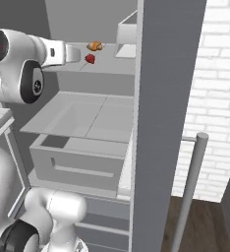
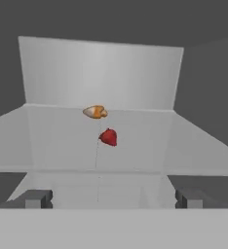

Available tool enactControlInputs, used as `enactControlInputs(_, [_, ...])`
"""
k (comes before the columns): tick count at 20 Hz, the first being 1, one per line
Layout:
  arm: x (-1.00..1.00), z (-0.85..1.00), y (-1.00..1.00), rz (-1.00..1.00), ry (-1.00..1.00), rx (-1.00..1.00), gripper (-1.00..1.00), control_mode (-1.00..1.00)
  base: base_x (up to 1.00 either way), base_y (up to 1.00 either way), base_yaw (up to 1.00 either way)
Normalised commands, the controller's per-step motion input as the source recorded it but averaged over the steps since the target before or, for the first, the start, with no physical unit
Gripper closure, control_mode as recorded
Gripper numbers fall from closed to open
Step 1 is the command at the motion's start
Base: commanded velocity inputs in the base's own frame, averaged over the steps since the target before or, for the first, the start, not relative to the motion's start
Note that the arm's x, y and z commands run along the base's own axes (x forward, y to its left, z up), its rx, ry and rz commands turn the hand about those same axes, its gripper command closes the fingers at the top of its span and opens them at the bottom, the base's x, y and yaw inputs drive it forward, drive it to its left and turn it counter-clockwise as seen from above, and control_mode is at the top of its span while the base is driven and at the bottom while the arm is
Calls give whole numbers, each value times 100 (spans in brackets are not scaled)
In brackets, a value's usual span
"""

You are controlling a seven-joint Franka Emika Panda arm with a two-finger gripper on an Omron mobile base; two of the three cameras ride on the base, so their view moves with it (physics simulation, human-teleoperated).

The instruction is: Take the strawberry from the fridge and place it on top of the pancake, located on the dining counter.

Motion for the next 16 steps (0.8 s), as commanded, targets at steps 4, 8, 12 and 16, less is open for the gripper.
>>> enactControlInputs(4, [80, -5, 0, 0, 4, 0, -100, -100, 0, 0, 0])
enactControlInputs(8, [80, -6, 0, 1, 21, 0, -100, -100, 0, 0, 0])
enactControlInputs(12, [67, -16, 0, 1, 15, 0, -100, -100, 0, 0, 0])
enactControlInputs(16, [62, -19, 0, 0, 17, 0, -100, -100, 0, 0, 0])
